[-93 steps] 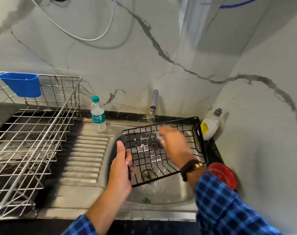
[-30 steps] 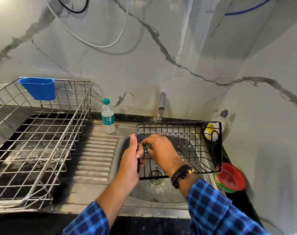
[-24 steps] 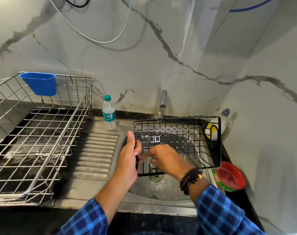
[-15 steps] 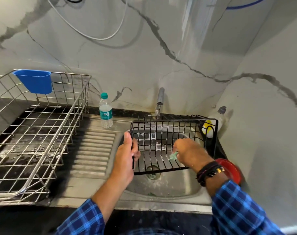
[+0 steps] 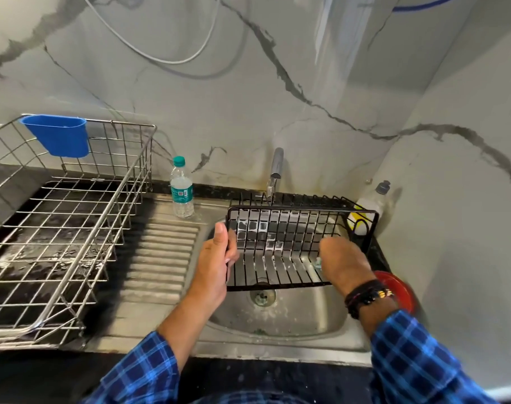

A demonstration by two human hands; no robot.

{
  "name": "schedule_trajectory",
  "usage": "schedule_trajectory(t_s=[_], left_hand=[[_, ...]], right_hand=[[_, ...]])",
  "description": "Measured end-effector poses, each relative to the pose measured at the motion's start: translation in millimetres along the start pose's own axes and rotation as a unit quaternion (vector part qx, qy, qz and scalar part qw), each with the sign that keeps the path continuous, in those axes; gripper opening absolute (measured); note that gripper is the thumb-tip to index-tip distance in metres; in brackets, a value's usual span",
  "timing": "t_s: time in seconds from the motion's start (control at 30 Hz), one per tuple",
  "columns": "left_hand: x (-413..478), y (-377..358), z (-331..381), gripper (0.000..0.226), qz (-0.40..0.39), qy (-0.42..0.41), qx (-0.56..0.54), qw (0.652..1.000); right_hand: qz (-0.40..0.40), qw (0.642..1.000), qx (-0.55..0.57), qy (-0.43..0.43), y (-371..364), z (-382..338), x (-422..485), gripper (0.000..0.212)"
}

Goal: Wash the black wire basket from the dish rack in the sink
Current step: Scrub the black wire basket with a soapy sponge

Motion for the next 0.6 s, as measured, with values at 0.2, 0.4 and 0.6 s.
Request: schedule_trajectory(t_s=[0.2,0.4,0.6], left_hand=[[2,-12,2,0.06,-0.003,-0.012,0.047,0.999],[4,18,-6,0.055,0.036,0.008,-0.016,0.999],[3,11,-4,0.05,0.039,0.083,-0.012,0.996]], right_hand=[[0.016,0.985,0.157,0.068,-8,-94,-10,0.012],[0.017,0.988,0.134,0.069,-8,-51,-1,0.01],[0.039,0.999,-0.013,0.034,7,-17,9,0.022]])
Point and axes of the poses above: each hand's wrist, its own x-axis towards the middle knuckle, its own y-axis out of the back of the hand, z = x × y, the point moved 9 cm from there along x, towards the middle knuckle, and after that the axes turned 8 degrees about -x, right-handed, at the moved point
